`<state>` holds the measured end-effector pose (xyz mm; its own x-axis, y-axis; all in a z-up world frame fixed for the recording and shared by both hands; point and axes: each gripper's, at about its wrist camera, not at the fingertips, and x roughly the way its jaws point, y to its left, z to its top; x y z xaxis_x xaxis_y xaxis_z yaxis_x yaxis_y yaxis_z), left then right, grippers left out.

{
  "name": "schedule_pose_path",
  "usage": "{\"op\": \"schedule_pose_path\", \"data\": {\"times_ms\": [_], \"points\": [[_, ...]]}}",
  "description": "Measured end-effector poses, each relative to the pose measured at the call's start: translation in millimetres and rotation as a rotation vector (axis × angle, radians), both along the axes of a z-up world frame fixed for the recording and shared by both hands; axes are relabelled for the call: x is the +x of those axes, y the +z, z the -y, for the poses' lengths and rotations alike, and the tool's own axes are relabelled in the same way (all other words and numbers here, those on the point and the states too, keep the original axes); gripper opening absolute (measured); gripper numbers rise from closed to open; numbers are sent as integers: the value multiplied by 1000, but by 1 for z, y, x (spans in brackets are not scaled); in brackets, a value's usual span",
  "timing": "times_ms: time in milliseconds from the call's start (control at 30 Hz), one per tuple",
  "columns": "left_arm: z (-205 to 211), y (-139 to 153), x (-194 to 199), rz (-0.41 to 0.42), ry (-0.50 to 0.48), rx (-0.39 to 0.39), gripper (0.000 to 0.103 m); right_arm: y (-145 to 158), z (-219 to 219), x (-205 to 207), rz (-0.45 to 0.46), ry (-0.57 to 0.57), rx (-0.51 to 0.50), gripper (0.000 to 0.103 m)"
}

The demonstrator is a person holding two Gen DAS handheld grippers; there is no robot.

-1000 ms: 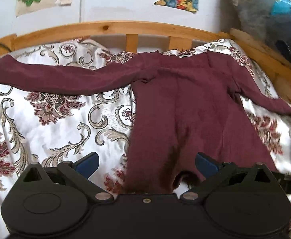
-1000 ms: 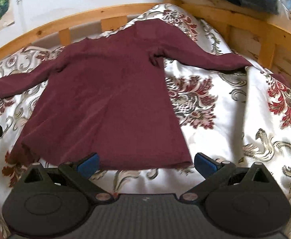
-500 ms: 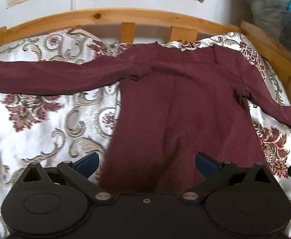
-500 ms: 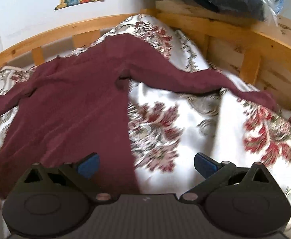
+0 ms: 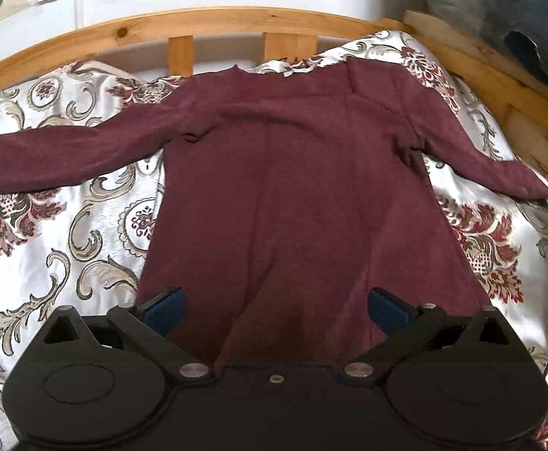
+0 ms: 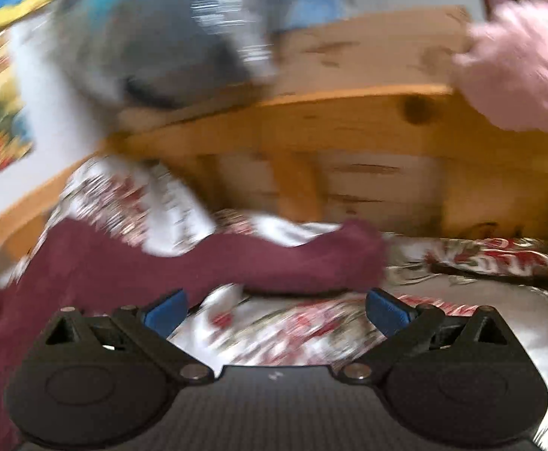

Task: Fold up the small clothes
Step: 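Grasp the maroon shirt's sleeve cuff with the right tool and lift it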

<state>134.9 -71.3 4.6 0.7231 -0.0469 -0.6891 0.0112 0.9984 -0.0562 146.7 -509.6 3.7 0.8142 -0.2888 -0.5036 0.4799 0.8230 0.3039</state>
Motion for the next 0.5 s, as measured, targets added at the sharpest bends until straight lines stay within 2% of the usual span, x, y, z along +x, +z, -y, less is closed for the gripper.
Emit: {"op": "schedule_pose_path", "data": {"times_ms": [133, 267, 433, 500], "points": [[1, 0, 0, 5, -16, 14, 102, -7, 41, 14, 20, -101, 81, 103], [-1, 1, 2, 4, -15, 21, 102, -21, 63, 38, -27, -174, 137, 101], [-9, 7, 2, 12, -3, 32, 102, -39, 70, 55, -74, -214, 161, 85], [-14, 9, 0, 21, 5, 36, 102, -44, 69, 57, -72, -233, 168, 68]]}}
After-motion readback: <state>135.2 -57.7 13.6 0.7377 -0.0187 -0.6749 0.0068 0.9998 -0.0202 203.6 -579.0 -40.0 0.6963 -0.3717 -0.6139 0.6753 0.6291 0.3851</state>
